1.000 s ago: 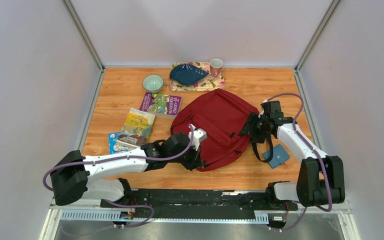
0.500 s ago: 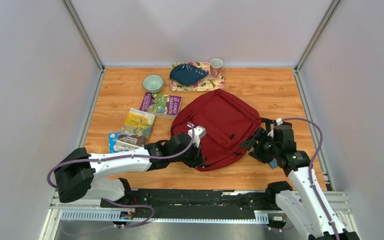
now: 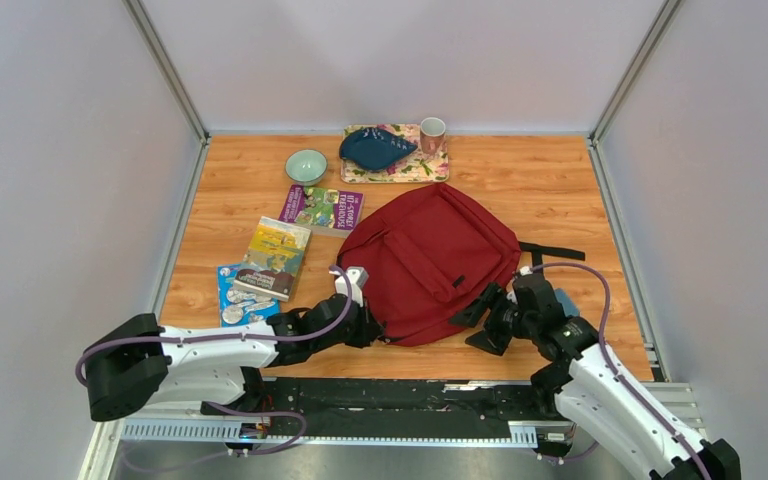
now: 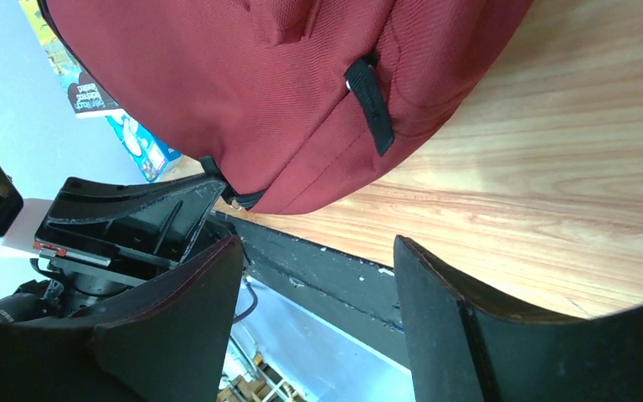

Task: Pack the student bag
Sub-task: Unzip the student bag.

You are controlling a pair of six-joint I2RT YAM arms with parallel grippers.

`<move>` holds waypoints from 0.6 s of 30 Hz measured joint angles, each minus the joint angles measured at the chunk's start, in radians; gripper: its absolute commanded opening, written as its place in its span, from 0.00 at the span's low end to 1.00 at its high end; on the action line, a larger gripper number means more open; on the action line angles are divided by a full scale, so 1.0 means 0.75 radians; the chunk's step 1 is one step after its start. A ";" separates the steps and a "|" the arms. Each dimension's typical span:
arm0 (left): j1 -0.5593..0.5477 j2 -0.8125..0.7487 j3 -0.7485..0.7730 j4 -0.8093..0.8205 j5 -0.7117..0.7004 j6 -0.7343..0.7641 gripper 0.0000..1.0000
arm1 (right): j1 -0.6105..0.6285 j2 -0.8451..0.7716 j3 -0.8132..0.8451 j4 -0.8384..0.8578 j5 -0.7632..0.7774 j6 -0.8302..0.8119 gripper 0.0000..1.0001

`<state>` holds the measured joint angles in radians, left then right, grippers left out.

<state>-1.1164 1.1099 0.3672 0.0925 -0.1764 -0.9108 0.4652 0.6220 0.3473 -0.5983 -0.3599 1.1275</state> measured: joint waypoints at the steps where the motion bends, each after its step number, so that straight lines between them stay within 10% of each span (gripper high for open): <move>1: -0.002 0.007 -0.001 0.019 -0.008 -0.010 0.00 | 0.018 0.000 -0.007 0.011 0.004 0.028 0.70; 18: -0.014 0.033 -0.017 0.195 -0.010 -0.042 0.00 | 0.244 0.319 -0.037 0.246 0.062 0.270 0.70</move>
<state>-1.1267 1.1343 0.3542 0.2386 -0.1841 -0.9424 0.6479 0.8612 0.3199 -0.4141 -0.3138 1.3296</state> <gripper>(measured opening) 0.007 0.710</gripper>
